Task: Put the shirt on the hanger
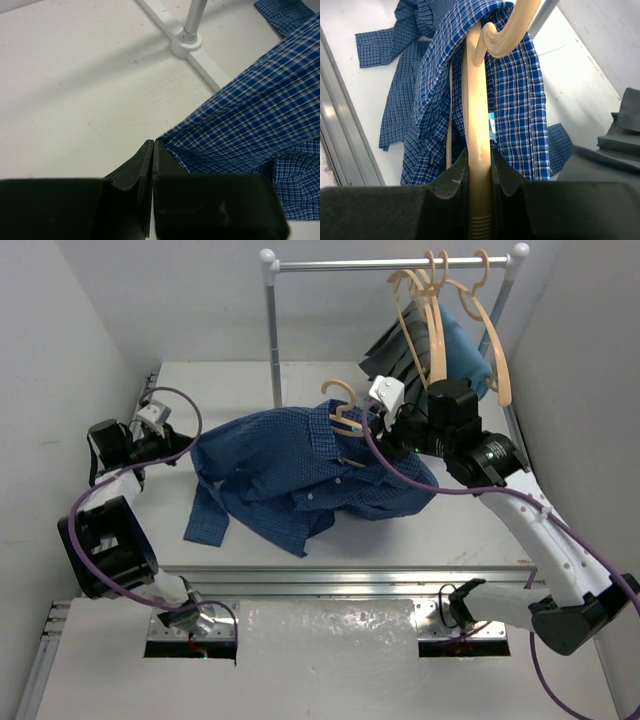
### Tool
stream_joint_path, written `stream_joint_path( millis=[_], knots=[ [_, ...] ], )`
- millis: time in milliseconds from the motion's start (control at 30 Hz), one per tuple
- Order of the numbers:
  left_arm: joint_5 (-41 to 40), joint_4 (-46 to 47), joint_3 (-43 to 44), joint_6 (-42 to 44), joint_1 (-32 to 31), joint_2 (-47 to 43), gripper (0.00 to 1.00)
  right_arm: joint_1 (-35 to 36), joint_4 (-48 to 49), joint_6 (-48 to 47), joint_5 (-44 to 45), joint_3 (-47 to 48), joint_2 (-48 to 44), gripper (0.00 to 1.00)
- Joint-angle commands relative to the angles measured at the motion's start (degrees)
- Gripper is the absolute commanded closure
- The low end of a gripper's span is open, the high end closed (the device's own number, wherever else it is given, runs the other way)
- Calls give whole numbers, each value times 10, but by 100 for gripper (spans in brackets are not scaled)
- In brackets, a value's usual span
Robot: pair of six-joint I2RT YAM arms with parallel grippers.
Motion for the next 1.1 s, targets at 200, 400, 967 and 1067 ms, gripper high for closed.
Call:
stream_joint_path(
  millis=[200, 400, 967, 1067],
  knots=[
    [48, -218, 84, 113, -15, -72, 44, -5, 82, 3, -53, -16, -25, 100],
    [66, -300, 185, 126, -62, -169, 6, 27, 123, 11, -59, -47, 6, 100],
    [-94, -397, 219, 239, -392, -151, 0, 66, 142, -14, -123, -62, 41, 100],
    [-111, -370, 210, 221, -401, -142, 6, 72, 160, -32, -148, -79, 34, 100]
  ],
)
